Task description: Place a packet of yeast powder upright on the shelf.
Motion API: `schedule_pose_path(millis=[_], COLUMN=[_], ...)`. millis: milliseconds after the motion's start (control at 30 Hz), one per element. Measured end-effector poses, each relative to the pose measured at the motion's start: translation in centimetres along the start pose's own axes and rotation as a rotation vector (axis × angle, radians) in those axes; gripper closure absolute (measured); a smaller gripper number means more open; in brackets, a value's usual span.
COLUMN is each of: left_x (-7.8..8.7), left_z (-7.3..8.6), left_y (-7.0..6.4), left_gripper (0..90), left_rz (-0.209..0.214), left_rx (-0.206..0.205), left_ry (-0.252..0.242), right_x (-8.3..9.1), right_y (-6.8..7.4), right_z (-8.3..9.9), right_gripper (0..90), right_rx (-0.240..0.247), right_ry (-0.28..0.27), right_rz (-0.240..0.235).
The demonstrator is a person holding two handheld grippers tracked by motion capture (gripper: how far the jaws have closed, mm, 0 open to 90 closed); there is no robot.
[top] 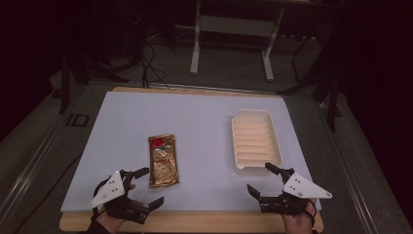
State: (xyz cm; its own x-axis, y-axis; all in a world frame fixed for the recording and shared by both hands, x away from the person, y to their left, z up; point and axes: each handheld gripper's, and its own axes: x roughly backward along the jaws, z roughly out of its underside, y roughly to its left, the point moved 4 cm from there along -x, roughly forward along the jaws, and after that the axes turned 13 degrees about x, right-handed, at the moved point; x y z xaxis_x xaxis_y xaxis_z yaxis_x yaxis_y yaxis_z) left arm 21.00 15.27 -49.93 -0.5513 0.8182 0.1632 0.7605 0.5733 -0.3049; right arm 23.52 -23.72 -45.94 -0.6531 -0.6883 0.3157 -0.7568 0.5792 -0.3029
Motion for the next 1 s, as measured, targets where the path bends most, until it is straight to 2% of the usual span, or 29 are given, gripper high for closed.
schedule_pose_path(millis=[133,167,267,333,400,467,500,533,567,600,667,733,767,800,833,867,967,1000], left_x=[-0.1,-0.2,-0.2,-0.4,-0.7,-0.9,-1.0,-1.0,-1.1,-1.1,-1.1,-1.0,-1.0,-1.0,-1.0,-1.0,-0.9,-0.8], left_z=[0.0,0.0,0.0,0.1,0.3,0.5,0.4,0.4,0.0,-0.2,-0.6,-0.9,-1.1,-1.1,-1.3,-1.6,-1.9,-2.3], left_y=[-0.2,-0.4,-0.5,-0.7,-1.0,-1.5,-1.8,-1.8,-2.4,-2.6,-2.7,-2.6,-2.3,-2.3,-2.2,-2.0,-2.1,-2.2], left_gripper=[0.5,0.4,0.4,0.4,0.4,0.4,0.4,0.4,0.4,0.4,0.4,0.4,0.4,0.4,0.4,0.4,0.4,0.4], left_rz=[0.013,0.033,0.039,0.047,0.083,0.104,0.111,0.111,0.118,0.114,0.112,0.108,0.106,0.106,0.108,0.105,0.112,0.104], left_rx=[0.002,0.029,0.031,0.043,0.074,0.078,0.075,0.075,0.062,0.058,0.051,0.062,0.084,0.084,0.100,0.139,0.142,0.116], left_ry=[0.002,0.025,0.030,0.068,0.129,0.170,0.175,0.175,0.154,0.141,0.120,0.104,0.099,0.099,0.096,0.092,0.084,0.087], right_x=[0.1,0.1,0.1,0.0,0.1,0.2,0.1,0.1,0.1,0.0,-0.1,0.0,0.0,0.0,0.0,-0.1,-0.3,-0.3], right_y=[-0.2,-0.4,-0.3,-0.2,0.0,0.2,0.3,0.3,0.4,0.7,0.9,1.1,1.2,1.2,1.2,1.3,1.3,1.4], right_z=[0.1,0.2,0.2,0.0,-0.2,-0.3,-0.4,-0.4,-0.4,-0.5,-0.6,-0.8,-0.9,-0.9,-1.0,-1.0,-1.0,-1.0], right_gripper=[12.8,12.5,11.9,11.4,11.0,10.9,10.8,10.8,10.8,10.8,10.7,10.8,10.8,10.8,10.7,10.6,10.6,10.6], right_rx=[-0.021,-0.029,-0.033,-0.013,0.000,0.013,0.020,0.020,0.023,0.022,0.029,0.031,0.030,0.030,0.032,0.026,0.010,0.012], right_ry=[0.003,0.015,0.016,0.012,-0.010,-0.009,-0.013,-0.013,-0.013,0.002,-0.003,-0.009,-0.008,-0.008,-0.003,0.005,0.024,0.027], right_rz=[0.006,0.012,0.010,0.012,0.001,0.002,-0.009,-0.009,-0.024,-0.045,-0.062,-0.067,-0.069,-0.069,-0.063,-0.057,-0.048,-0.048])
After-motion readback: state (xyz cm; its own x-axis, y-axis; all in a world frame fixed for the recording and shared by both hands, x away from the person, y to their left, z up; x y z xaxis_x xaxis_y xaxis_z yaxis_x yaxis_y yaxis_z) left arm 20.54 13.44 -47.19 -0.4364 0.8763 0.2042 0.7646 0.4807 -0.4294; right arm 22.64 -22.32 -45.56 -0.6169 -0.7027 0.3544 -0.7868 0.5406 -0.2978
